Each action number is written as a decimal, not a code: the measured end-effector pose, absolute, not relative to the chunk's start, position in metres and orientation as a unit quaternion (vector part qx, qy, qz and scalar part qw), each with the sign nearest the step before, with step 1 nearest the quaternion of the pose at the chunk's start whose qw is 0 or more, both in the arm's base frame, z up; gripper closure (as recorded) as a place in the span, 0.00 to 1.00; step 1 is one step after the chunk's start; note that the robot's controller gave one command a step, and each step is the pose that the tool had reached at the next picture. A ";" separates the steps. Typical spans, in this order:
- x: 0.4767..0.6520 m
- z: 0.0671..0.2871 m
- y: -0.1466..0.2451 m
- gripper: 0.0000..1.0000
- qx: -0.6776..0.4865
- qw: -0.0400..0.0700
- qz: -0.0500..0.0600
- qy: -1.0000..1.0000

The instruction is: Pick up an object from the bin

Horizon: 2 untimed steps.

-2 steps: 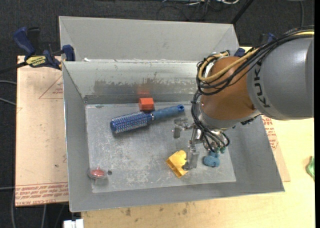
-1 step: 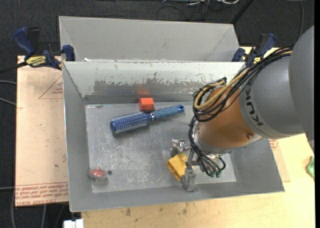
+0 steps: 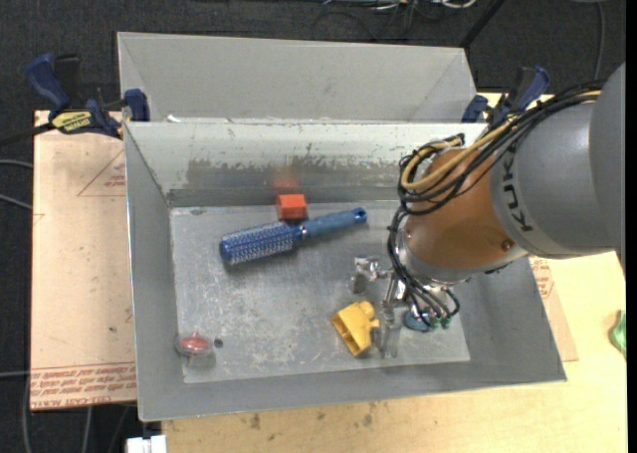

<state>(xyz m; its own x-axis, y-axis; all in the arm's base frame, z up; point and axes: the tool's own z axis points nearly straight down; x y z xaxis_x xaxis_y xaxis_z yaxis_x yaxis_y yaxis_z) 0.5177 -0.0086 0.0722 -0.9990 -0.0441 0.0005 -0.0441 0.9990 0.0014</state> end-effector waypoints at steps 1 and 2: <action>0.496 0.072 0.003 0.00 0.009 -0.002 -0.001 -1.000; 0.498 0.074 0.002 1.00 0.009 -0.004 0.000 -1.000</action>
Offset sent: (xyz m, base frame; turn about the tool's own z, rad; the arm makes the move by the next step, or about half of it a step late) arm -0.0227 0.0101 -0.0022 0.0276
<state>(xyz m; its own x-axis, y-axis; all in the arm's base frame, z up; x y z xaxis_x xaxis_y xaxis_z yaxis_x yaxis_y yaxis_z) 0.4982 0.0021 0.0736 -0.9998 -0.0184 -0.0078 -0.0184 0.9998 0.0006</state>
